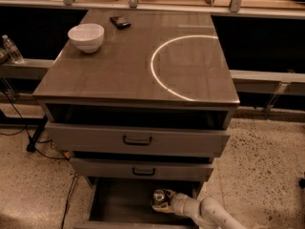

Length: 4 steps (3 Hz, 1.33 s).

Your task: Place green can into bottom drawer

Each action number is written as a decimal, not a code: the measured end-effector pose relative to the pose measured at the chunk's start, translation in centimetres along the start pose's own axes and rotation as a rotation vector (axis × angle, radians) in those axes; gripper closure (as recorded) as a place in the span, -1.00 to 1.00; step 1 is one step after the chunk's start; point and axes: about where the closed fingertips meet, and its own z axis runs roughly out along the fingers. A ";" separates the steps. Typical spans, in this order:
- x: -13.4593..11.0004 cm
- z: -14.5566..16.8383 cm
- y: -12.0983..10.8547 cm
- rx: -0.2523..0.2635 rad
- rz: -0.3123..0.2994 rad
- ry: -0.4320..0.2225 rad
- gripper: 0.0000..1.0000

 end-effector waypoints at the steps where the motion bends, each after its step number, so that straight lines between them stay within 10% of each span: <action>1: 0.3 0.4 -0.5 0.020 0.006 0.014 0.12; 3: 0.6 0.4 -0.7 0.044 0.024 0.030 -0.95; 4: 0.7 0.3 -0.6 0.045 0.026 0.034 -1.00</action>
Offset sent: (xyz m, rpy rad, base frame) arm 0.0133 -0.0060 -0.0055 -0.0251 0.0168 -0.0680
